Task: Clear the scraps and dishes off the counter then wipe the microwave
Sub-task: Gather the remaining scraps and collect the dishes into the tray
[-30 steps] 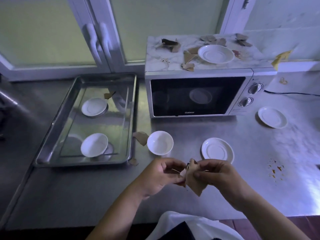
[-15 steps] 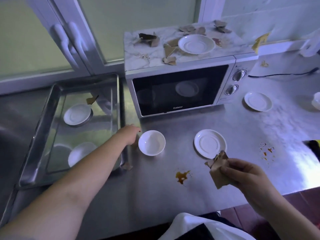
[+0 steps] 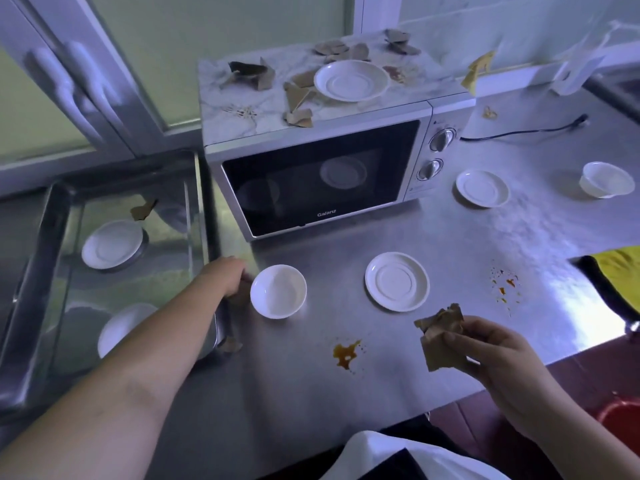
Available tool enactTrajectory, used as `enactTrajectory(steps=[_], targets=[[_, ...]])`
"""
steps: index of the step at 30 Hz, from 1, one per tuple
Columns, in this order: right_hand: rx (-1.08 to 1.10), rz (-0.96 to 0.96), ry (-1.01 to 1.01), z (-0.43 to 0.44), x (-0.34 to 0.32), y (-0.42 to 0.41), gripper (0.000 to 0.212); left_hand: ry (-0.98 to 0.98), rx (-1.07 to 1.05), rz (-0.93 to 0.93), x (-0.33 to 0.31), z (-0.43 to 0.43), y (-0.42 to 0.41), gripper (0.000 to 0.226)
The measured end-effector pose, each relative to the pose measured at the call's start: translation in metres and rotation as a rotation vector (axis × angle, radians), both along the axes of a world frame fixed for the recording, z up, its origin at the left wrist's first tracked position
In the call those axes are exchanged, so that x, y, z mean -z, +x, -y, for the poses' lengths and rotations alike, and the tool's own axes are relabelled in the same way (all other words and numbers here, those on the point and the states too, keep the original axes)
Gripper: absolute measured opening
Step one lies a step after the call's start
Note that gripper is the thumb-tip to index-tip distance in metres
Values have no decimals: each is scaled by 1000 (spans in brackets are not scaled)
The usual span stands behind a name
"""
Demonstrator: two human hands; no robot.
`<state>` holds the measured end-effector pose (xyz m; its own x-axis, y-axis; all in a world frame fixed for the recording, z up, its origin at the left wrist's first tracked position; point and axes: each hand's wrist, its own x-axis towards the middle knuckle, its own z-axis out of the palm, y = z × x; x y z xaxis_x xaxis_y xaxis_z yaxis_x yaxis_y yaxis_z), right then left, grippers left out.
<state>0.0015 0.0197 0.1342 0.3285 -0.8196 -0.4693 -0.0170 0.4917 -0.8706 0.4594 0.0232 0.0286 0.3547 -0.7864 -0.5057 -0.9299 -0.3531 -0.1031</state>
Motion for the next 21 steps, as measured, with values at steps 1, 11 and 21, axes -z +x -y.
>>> enactTrajectory(steps=[1,11,21], targets=[[-9,-11,1,1,0,2,19,-5,-3,40,0,-1,-1,22],[-26,16,11,12,-2,32,30,-590,-492,-232,-41,-22,-1,23],[-272,198,13,8,-9,89,24,-966,-934,-1191,-96,-105,-159,18]])
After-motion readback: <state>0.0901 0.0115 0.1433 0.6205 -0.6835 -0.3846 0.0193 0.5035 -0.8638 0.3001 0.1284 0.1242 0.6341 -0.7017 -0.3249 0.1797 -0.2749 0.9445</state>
